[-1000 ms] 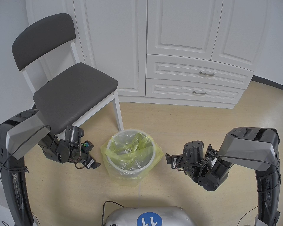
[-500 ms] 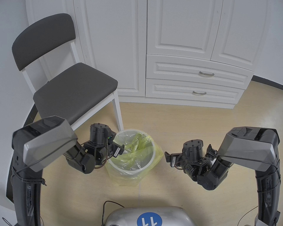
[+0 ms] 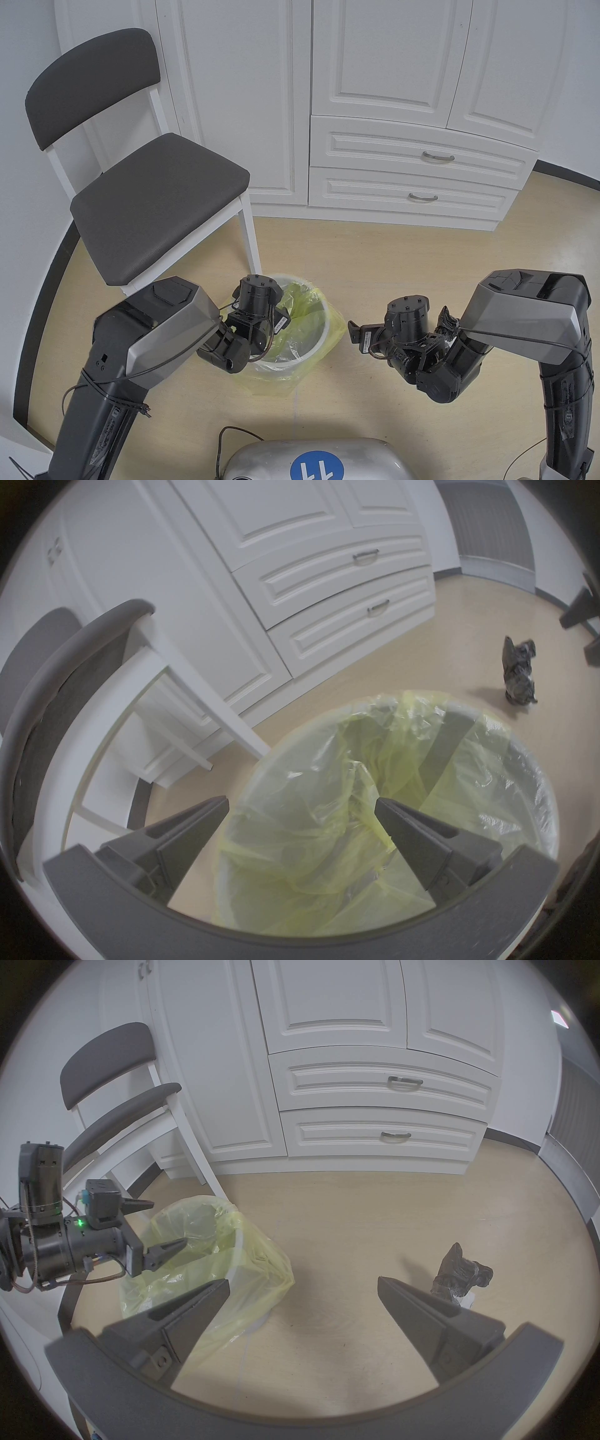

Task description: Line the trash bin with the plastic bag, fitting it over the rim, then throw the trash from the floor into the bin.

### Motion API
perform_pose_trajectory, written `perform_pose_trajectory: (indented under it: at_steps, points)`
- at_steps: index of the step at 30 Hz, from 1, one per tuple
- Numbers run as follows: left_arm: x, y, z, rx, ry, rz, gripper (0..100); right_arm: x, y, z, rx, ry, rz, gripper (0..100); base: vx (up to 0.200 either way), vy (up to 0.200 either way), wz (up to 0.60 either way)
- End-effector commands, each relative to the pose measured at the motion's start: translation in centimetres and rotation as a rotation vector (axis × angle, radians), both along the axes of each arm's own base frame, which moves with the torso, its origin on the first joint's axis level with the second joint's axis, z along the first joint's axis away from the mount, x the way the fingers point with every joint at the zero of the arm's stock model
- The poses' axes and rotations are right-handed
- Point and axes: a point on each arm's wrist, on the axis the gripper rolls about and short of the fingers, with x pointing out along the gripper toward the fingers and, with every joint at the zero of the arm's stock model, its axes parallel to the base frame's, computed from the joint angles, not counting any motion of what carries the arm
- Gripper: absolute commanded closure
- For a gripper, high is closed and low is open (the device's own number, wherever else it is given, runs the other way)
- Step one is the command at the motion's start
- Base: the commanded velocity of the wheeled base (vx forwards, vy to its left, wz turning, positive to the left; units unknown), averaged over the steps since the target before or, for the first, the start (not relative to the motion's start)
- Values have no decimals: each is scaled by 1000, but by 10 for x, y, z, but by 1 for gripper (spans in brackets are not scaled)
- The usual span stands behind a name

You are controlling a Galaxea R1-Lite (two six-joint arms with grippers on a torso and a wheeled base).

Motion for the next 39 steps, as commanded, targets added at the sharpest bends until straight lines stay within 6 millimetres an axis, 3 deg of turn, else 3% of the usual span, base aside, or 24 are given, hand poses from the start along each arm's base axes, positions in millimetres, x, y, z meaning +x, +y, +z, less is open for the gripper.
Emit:
perform_pose_trajectory:
  at_steps: [1,8,11,22,31,39]
  points:
    - [9,-7,-21,65,17,-18,0,0,0,-5,-9,10,2,0,0,0,0]
    - [8,-1,-30,144,28,-39,0,-1,-1,-5,-11,12,2,0,0,0,0]
    - [-2,3,-28,154,57,-51,0,-1,0,-3,-7,6,2,0,0,0,0]
    - [-42,18,9,151,114,-115,0,-1,0,0,-4,-1,2,0,0,0,0]
    - [-76,22,23,100,181,-199,0,-1,0,2,-4,-4,5,0,0,0,0]
    - [-102,30,22,96,258,-274,0,-4,5,2,-3,-5,20,0,0,0,0]
